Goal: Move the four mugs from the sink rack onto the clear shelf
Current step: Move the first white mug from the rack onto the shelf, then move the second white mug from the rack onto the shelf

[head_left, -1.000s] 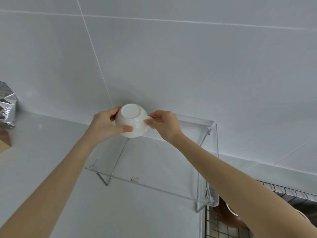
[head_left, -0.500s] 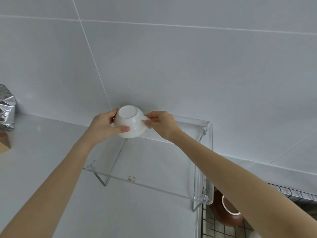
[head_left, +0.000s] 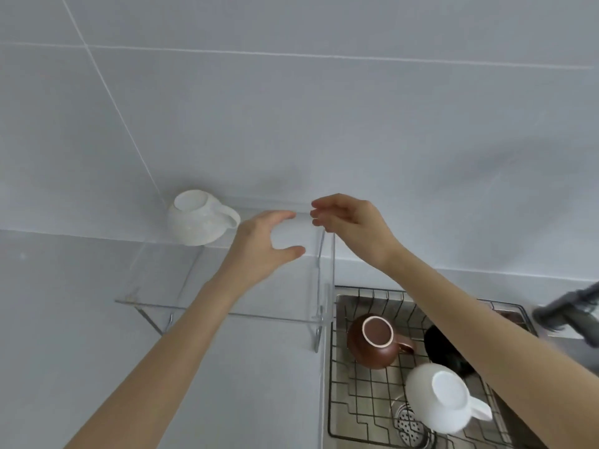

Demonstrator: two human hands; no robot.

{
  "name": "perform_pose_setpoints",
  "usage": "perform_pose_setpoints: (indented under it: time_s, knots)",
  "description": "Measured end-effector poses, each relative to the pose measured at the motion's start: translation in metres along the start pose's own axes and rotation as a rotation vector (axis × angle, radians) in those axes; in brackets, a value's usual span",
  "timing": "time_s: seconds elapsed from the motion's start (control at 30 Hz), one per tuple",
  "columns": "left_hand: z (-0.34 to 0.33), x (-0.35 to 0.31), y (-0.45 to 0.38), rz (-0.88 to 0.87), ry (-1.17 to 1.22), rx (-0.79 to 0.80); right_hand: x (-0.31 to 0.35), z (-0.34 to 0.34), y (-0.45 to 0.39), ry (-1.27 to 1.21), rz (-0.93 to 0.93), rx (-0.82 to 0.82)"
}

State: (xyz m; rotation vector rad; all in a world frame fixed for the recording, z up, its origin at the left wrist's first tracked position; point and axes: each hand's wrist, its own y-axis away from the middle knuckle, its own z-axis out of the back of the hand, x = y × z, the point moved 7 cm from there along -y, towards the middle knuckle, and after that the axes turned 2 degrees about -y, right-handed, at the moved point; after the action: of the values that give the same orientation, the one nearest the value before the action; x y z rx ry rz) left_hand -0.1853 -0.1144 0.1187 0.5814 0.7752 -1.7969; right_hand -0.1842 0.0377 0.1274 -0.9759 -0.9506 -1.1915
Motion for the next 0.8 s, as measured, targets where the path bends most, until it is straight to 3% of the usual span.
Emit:
perform_pose_setpoints:
  time_s: [0.17,0.37,0.57,0.8]
  knots:
    - [-0.074,-0.046,0.032,-0.074,0.1,0.175,-0.033,0.069,0.077,-0.059,-0.056,-0.223]
    - [-0.169,-0.067,0.071,-0.048,0.177,0.405,-0.107,0.145,0.168,0.07,-0.238,-0.328]
    - [-0.255,-0.051,0.106,0.02,0.101,0.629,-0.19,0.169,0.231,0.294,-0.471,-0.251]
    - [-0.302,-0.029,0.125,0.09,0.055,0.712,-0.248,0.161,0.251,0.388,-0.625,-0.092]
